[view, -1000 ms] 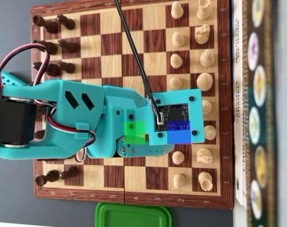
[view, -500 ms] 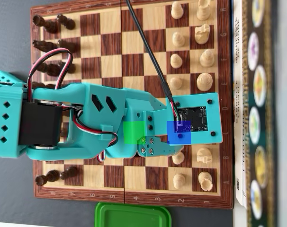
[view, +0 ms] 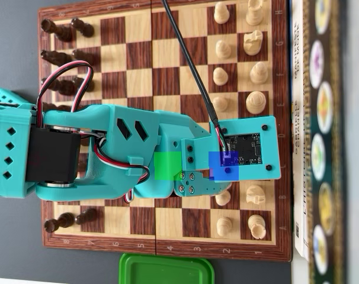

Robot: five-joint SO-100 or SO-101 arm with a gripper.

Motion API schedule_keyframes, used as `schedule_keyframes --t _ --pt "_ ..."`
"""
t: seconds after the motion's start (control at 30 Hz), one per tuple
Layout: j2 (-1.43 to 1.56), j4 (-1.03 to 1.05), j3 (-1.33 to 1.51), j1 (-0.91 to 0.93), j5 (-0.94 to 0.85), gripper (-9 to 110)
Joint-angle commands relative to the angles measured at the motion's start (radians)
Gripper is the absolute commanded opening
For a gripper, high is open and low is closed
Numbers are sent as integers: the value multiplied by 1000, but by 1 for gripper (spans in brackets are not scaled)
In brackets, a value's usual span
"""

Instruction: Play chess

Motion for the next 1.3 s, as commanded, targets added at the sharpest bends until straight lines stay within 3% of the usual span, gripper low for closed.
schedule_keyframes --t 0.0,1.27 --pt "6 0 -44 15 -6 15" --pt "-35 -3 -49 31 -6 10"
